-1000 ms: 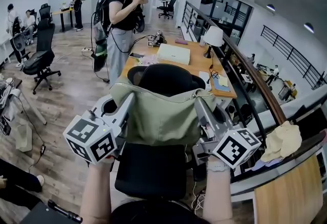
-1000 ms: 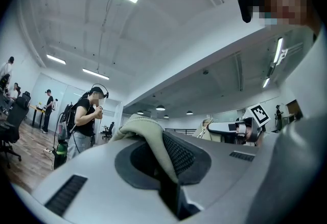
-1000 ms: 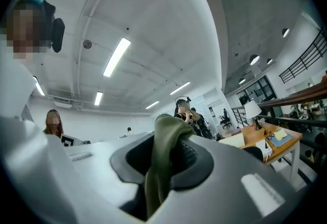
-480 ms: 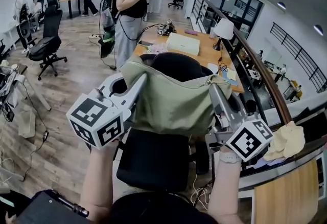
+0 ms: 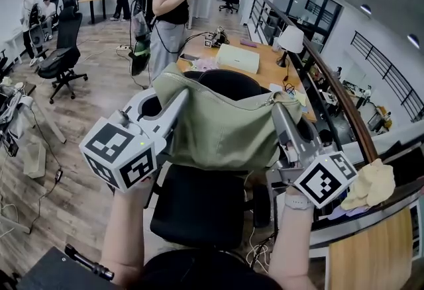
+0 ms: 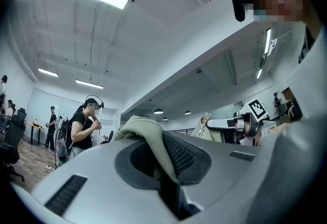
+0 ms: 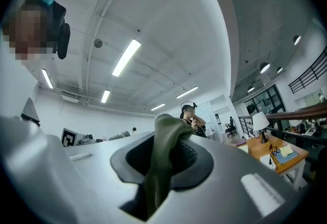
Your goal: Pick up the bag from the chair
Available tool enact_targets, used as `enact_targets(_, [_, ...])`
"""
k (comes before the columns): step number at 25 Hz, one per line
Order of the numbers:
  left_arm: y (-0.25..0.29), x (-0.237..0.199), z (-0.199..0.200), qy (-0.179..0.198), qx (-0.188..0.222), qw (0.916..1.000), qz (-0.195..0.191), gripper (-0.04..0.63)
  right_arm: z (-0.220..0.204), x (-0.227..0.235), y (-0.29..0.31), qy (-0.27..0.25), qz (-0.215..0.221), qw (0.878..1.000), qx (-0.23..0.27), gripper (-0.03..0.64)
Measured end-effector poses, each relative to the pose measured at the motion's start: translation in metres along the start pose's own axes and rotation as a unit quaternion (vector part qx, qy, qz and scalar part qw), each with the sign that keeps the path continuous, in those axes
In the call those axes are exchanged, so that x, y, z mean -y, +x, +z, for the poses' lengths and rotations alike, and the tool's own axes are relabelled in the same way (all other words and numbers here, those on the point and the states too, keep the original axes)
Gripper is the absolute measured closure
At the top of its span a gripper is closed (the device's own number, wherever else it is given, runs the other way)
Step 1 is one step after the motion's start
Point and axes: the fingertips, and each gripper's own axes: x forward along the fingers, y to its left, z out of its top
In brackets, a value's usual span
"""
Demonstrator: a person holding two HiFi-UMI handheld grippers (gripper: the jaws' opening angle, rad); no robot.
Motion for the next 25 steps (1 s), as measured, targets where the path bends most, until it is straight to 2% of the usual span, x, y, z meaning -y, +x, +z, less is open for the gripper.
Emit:
enact_targets(8, [-0.0026, 0.0039, 0.0054, 0.013, 0.006, 0.9999, 0.004, 0.578, 0.0025, -0.0041, -0.001, -0.013, 0.003, 1.0, 0.003, 0.548])
enact_targets(25, [-0.0092, 0.0008, -0.0022, 0.005, -0.004, 0.9999, 0.01, 0.578, -0.007, -0.0092, 0.0015, -0.011, 0.004, 1.0, -0.004, 0.548])
